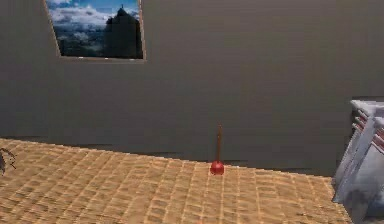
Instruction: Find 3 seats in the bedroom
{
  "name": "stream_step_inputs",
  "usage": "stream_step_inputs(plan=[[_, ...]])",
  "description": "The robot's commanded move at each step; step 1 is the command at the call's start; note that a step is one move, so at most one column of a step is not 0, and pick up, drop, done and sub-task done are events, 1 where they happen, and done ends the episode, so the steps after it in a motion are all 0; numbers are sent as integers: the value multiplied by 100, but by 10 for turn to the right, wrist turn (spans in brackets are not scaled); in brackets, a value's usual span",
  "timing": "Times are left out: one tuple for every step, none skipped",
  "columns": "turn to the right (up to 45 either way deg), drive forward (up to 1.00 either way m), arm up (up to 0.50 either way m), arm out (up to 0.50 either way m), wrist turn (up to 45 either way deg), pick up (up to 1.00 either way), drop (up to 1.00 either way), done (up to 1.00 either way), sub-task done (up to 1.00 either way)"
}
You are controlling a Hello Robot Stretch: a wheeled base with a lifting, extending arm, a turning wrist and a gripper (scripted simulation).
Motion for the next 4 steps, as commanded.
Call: stream_step_inputs(plan=[[300,0,0,0,0,0,0,0,0],[0,5,0,0,0,0,0,0,0],[-450,0,0,0,0,0,0,0,0],[-300,0,0,0,0,0,0,0,0]])
